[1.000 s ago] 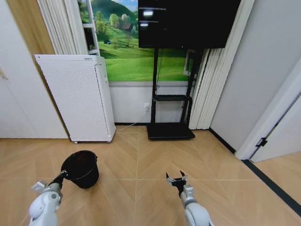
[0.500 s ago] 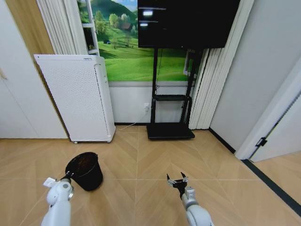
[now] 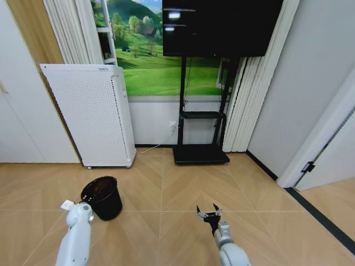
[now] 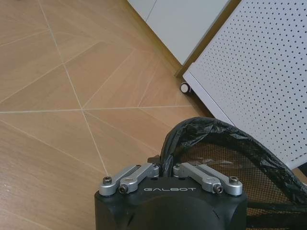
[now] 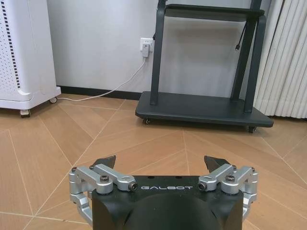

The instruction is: Pick up the trash bin and place the garbage on the floor into it.

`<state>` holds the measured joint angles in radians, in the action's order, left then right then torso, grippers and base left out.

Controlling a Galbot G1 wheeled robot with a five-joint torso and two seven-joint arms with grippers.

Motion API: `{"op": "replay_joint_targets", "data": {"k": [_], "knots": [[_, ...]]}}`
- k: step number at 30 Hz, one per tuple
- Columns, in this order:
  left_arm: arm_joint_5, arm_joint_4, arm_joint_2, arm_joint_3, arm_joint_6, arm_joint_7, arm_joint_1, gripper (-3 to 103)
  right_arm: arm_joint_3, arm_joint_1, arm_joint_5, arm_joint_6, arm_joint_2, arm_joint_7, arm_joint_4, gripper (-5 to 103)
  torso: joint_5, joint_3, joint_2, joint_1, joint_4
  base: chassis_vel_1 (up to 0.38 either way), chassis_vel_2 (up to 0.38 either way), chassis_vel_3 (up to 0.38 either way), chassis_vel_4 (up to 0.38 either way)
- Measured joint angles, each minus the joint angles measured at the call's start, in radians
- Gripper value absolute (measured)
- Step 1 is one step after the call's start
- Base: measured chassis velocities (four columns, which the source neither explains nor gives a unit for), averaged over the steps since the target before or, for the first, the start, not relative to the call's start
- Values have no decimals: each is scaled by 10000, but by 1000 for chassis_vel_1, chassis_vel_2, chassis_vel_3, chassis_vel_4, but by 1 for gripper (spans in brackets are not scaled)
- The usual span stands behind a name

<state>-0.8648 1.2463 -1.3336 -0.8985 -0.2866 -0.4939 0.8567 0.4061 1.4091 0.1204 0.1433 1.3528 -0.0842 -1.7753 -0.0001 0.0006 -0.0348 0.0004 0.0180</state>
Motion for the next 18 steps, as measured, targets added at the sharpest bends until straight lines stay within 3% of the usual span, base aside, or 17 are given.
{"op": "replay_joint_targets", "data": {"k": [6,9,12,18], "knots": [[46,-129,-5,95,13,67,88,4,61,1,-15,7,13,45,-75,100,-1,-1,0,0,-1,0,0,0,0],[218,-223,14,150,94,350,143,19,106,84,-22,-76,31,113,-68,100,3,-1,0,0,0,0,0,0,0],[378,-265,15,179,165,451,151,25,114,114,-30,-116,46,135,-39,100,0,-2,0,0,-1,0,0,0,0],[654,-213,-9,221,214,706,143,52,139,188,-125,-246,146,266,43,100,-1,-1,-2,0,1,0,0,0,0]]}}
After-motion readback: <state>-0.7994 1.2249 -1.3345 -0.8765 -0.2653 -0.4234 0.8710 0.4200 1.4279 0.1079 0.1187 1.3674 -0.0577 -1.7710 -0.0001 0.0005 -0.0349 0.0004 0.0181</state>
